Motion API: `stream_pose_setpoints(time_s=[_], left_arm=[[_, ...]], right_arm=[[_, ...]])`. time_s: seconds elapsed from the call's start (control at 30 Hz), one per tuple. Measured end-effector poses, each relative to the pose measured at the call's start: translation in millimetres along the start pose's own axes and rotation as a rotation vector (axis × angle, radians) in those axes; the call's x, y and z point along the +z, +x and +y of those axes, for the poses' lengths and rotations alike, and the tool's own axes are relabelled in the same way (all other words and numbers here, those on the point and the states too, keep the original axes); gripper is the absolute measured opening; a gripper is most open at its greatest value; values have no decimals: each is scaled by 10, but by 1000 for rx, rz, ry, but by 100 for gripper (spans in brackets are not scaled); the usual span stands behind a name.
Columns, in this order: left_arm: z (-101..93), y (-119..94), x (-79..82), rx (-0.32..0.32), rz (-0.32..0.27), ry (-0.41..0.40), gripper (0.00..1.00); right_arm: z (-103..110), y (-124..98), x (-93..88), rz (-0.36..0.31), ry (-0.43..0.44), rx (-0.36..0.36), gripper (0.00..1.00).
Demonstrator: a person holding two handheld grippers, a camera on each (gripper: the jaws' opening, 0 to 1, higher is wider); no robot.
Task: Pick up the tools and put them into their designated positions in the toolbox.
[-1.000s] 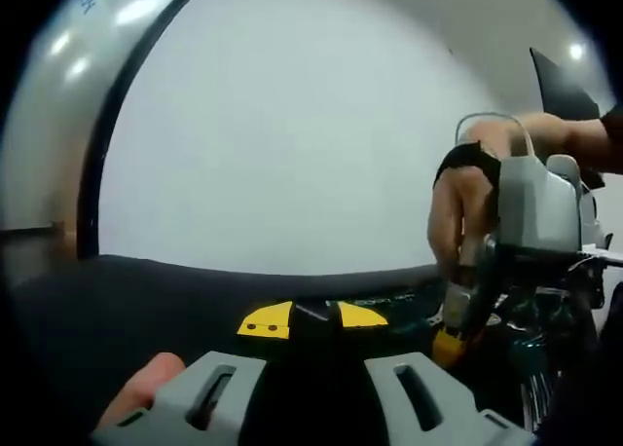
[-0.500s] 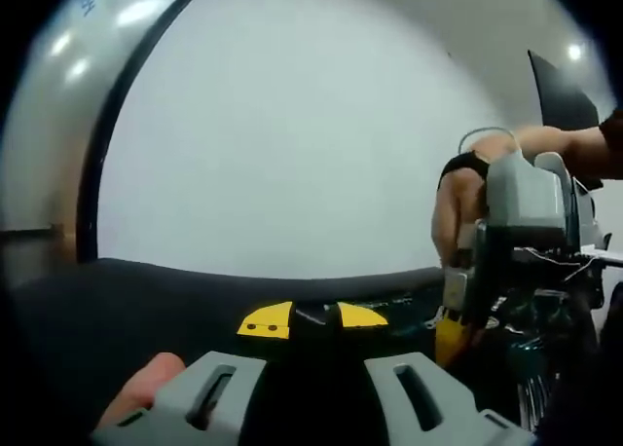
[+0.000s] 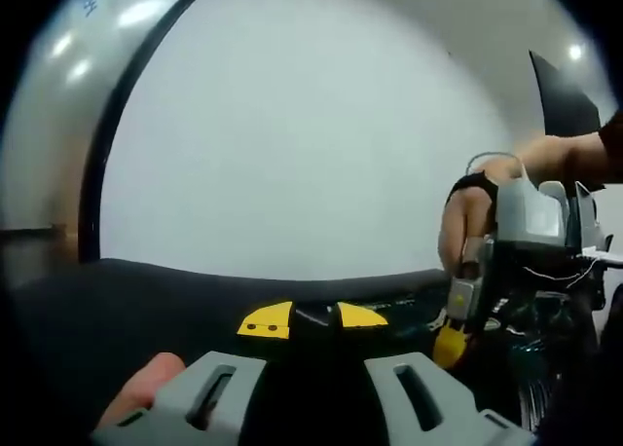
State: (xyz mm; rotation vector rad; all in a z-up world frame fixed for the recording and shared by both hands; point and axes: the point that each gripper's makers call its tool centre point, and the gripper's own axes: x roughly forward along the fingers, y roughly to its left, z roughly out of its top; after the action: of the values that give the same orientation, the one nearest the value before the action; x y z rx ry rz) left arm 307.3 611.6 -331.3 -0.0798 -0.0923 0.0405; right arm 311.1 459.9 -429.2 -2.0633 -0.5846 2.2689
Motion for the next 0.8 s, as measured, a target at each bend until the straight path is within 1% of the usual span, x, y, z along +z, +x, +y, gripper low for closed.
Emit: stream_pose_setpoints(time_s=[0.03, 0.07, 0.1, 0.17, 0.2, 0.23, 0.3, 0.33, 0.37, 0.4, 0.43, 0.47, 0.5, 0.53, 0.57, 0.6, 0.63, 0.67, 0.7, 0.73, 0.77, 0.8], left_arm=[[-46, -4, -7, -4, 1, -6, 13], [171, 27, 12, -11, 1, -10, 13], [233, 29, 11, -14, 4, -6, 13], [279, 21, 13, -16, 6, 19, 13], [227, 7, 10, -15, 4, 16, 13], [193, -6, 16, -16, 3, 31, 13], [130, -27, 20, -14, -1, 22, 13], [-85, -6, 2, -18, 4, 45, 13], [-152, -11, -10, -18, 8, 48, 13], [-154, -3, -16, -17, 12, 48, 13], [-202, -12, -28, -17, 15, 42, 13], [-201, -17, -36, -17, 16, 35, 13], [-233, -24, -48, -15, 18, 25, 13], [-183, -15, -51, -12, 22, 16, 13], [-195, -13, -64, -11, 26, 8, 13], [-162, -2, -74, -10, 31, 3, 13], [-193, 0, -91, -9, 37, 4, 13], [-154, 2, -107, -8, 43, -2, 13], [-168, 5, -122, -9, 48, -5, 13], [-153, 17, -132, -12, 52, -10, 13], [-169, 22, -150, -14, 57, -14, 13], [-152, 30, -175, -16, 66, -12, 13]], right_arm=[[-31, -61, -12, 6, 41, -17, 7], [-92, -132, -62, 24, 85, -43, 7], [-174, -255, -111, 50, 114, -82, 7], [-305, -466, -88, 57, 121, -185, 7], [-333, -565, -52, 42, 143, -222, 8], [-344, -623, -32, 33, 169, -250, 9], [-329, -725, 28, 0, 241, -324, 11], [-222, -713, 39, 4, 259, -310, 11], [-130, -708, 29, 25, 264, -308, 11], [-69, -734, -40, 73, 275, -333, 11], [-16, -770, -87, 96, 311, -360, 11], [26, -823, -92, 96, 359, -396, 11], [26, -900, -85, 78, 406, -455, 11], [16, -1005, -80, 66, 450, -517, 11], [-29, -1187, -73, 34, 525, -619, 10], [-64, -1349, -67, 13, 586, -704, 10], [-77, -1529, -66, 17, 623, -783, 10], [-101, -1743, -52, 19, 660, -881, 10], [-106, -1947, -22, 2, 709, -963, 10], [-98, -2133, 26, -33, 772, -1032, 10], [-62, -2340, 25, -61, 864, -1121, 11], [-29, -2534, 47, -132, 970, -1212, 11]])
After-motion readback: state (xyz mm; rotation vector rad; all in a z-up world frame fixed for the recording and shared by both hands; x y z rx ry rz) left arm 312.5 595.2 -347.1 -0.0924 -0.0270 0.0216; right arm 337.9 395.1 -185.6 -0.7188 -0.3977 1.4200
